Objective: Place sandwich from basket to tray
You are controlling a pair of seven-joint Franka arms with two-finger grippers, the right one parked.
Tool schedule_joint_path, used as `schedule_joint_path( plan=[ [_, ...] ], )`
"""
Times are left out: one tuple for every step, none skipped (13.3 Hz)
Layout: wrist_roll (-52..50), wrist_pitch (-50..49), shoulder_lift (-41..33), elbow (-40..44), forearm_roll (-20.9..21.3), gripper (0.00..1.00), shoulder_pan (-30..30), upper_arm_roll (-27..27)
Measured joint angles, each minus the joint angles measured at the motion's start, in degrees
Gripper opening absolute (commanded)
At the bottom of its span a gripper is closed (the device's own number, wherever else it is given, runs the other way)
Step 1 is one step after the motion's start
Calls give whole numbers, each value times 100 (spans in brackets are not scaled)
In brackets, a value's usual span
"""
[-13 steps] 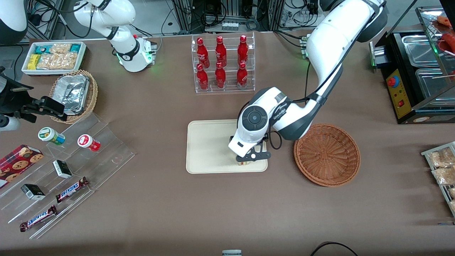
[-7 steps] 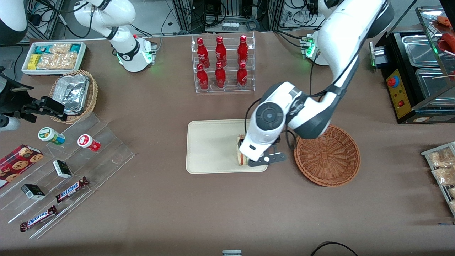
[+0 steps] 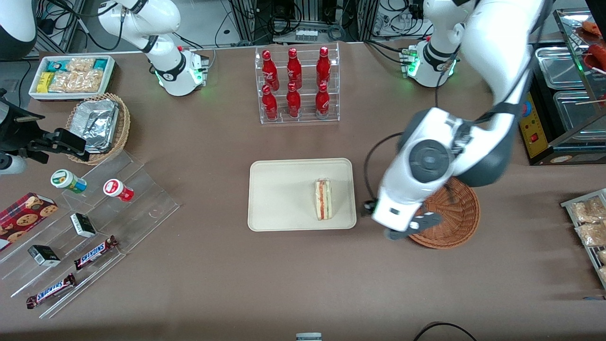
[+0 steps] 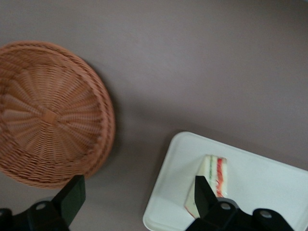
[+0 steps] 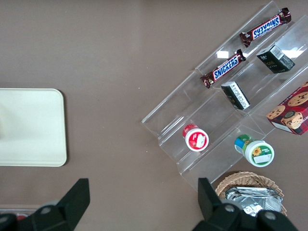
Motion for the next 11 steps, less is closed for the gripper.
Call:
schedule_joint_path(
  plan=[
    [56,-80,-82,7,-3,100,217,0],
    [89,-178,-152,9,-7,100,420,1],
    [105,-270,-204,10,-8,100,597,2],
    [115,-299,-235,11,-10,100,755,-1],
    [135,-308,-260,11,-13,100,872,-2],
    [144,-345,-289,13,-14,100,953,-4],
    [144,-413,-334,15,-13,100,1018,-4],
    [158,-518,-402,18,-13,100,1100,-6],
    [264,-643,-493,21,-13,100,1202,-7],
    [489,-851,-601,26,-14,100,1304,-7],
    [751,-1097,-706,40,-14,100,1394,-7]
  ],
)
